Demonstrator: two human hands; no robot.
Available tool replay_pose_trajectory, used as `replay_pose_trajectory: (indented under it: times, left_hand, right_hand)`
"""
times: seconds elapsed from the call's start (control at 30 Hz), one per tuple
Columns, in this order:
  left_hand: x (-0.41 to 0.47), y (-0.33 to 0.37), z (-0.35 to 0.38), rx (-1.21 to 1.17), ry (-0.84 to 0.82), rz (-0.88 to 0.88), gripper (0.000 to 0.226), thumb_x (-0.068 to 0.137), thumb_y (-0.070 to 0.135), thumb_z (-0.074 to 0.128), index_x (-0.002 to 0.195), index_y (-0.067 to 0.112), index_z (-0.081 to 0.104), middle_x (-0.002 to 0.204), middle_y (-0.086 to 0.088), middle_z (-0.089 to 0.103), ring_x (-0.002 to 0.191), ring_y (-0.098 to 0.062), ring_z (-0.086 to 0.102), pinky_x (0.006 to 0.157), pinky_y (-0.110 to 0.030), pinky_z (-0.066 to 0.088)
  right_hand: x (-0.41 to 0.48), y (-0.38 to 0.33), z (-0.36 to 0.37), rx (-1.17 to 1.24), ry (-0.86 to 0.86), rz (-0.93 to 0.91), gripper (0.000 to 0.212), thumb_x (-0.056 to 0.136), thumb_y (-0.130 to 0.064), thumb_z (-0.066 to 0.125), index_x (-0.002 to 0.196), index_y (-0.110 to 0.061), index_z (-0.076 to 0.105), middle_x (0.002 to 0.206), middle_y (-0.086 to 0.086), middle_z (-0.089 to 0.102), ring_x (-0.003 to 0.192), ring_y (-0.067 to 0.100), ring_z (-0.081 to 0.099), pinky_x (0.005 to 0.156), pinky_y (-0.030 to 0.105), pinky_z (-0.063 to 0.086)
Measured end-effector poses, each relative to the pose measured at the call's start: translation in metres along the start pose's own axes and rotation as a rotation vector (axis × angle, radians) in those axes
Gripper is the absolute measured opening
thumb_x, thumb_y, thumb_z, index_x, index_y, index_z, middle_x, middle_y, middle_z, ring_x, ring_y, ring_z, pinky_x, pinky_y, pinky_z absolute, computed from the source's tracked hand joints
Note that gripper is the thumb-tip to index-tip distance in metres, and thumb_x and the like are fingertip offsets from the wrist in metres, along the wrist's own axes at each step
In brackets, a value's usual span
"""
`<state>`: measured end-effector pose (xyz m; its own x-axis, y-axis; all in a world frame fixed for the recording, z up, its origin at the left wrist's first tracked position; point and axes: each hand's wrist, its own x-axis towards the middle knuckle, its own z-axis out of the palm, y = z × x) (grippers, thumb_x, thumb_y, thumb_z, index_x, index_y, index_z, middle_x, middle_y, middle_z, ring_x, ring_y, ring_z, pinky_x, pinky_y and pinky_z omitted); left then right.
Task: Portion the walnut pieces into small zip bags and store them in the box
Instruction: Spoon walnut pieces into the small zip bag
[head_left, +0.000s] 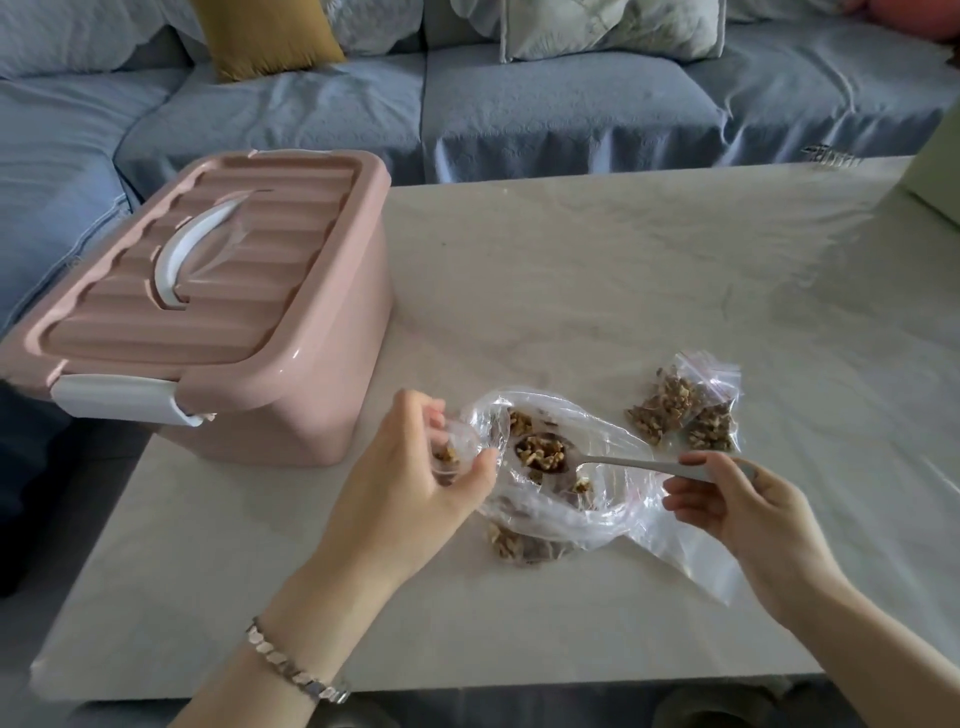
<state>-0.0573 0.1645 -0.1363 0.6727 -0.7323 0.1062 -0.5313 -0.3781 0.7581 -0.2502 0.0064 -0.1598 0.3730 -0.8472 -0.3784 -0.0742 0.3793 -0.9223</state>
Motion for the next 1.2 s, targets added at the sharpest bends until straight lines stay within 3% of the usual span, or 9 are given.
replay_pose_trajectory:
  times: [0.13, 0.27, 0.47, 0.67, 0.8, 0.9, 1.03, 1.2]
  left_hand:
    - [0.006, 0.036, 0.005, 0.076, -0.051, 0.074, 0.044, 0.067, 0.059, 0.060, 0.087, 0.027, 0.037, 0.085, 0.010, 0.061, 0.079, -0.004, 0.062, 0.070, -0.031, 0.050]
    - [0.018, 0.040, 0.031, 0.095, -0.198, -0.007, 0.042, 0.075, 0.054, 0.061, 0.091, 0.023, 0.039, 0.088, 0.011, 0.059, 0.083, -0.012, 0.061, 0.078, -0.037, 0.049]
    - [0.020, 0.031, 0.046, 0.075, -0.231, -0.003, 0.041, 0.077, 0.052, 0.062, 0.093, 0.021, 0.040, 0.087, 0.015, 0.053, 0.086, -0.008, 0.059, 0.075, -0.028, 0.050]
    - [0.018, 0.033, 0.048, 0.022, -0.189, -0.003, 0.035, 0.077, 0.050, 0.063, 0.086, 0.028, 0.039, 0.079, 0.014, 0.059, 0.073, 0.002, 0.057, 0.058, -0.011, 0.040]
    - [0.016, 0.035, 0.048, -0.056, -0.192, -0.040, 0.033, 0.078, 0.047, 0.065, 0.078, 0.032, 0.036, 0.076, 0.016, 0.059, 0.076, 0.009, 0.056, 0.059, -0.006, 0.040]
    - [0.015, 0.033, 0.050, -0.113, -0.191, -0.059, 0.031, 0.078, 0.046, 0.065, 0.081, 0.033, 0.037, 0.080, 0.013, 0.064, 0.079, 0.006, 0.060, 0.065, -0.011, 0.046]
    - [0.015, 0.028, 0.051, -0.136, -0.144, -0.043, 0.035, 0.077, 0.044, 0.066, 0.083, 0.028, 0.035, 0.078, 0.009, 0.067, 0.080, -0.004, 0.064, 0.077, -0.033, 0.051]
    - [0.014, 0.030, 0.051, -0.083, -0.106, 0.063, 0.035, 0.076, 0.039, 0.069, 0.076, 0.033, 0.035, 0.070, 0.019, 0.060, 0.072, 0.005, 0.060, 0.066, -0.021, 0.049]
  right_hand:
    - [0.000, -0.028, -0.011, -0.025, 0.027, -0.078, 0.025, 0.095, -0.005, 0.040, 0.082, 0.001, 0.061, 0.053, 0.007, 0.066, 0.045, 0.012, 0.061, 0.046, 0.017, 0.051]
    - [-0.003, -0.063, -0.018, -0.074, 0.067, -0.235, 0.028, 0.093, -0.003, 0.038, 0.074, -0.005, 0.059, 0.048, 0.004, 0.064, 0.039, 0.009, 0.057, 0.041, 0.014, 0.046]
    - [-0.004, -0.099, -0.014, -0.171, 0.072, -0.403, 0.030, 0.087, -0.004, 0.038, 0.066, -0.010, 0.059, 0.043, 0.002, 0.059, 0.034, 0.011, 0.051, 0.035, 0.013, 0.037]
    - [-0.023, -0.096, 0.009, -0.379, -0.061, -0.586, 0.032, 0.093, -0.003, 0.041, 0.069, -0.010, 0.061, 0.055, 0.004, 0.066, 0.039, 0.014, 0.056, 0.041, 0.017, 0.045]
    - [-0.037, -0.089, 0.019, -0.543, -0.158, -0.815, 0.022, 0.092, -0.020, 0.048, 0.076, -0.018, 0.063, 0.067, -0.002, 0.067, 0.051, 0.005, 0.062, 0.052, 0.005, 0.044]
    - [-0.044, -0.089, 0.016, -0.745, -0.175, -1.018, 0.025, 0.089, -0.026, 0.043, 0.080, -0.016, 0.064, 0.056, -0.003, 0.061, 0.062, -0.005, 0.062, 0.057, 0.003, 0.044]
    - [-0.047, -0.092, 0.008, -0.789, -0.148, -1.119, 0.032, 0.092, -0.029, 0.041, 0.083, -0.011, 0.066, 0.068, -0.008, 0.064, 0.069, -0.008, 0.062, 0.057, 0.014, 0.048]
    - [-0.044, -0.082, 0.013, -0.797, -0.216, -1.127, 0.022, 0.092, -0.032, 0.042, 0.086, -0.024, 0.062, 0.061, -0.004, 0.062, 0.065, 0.007, 0.062, 0.057, 0.019, 0.048]
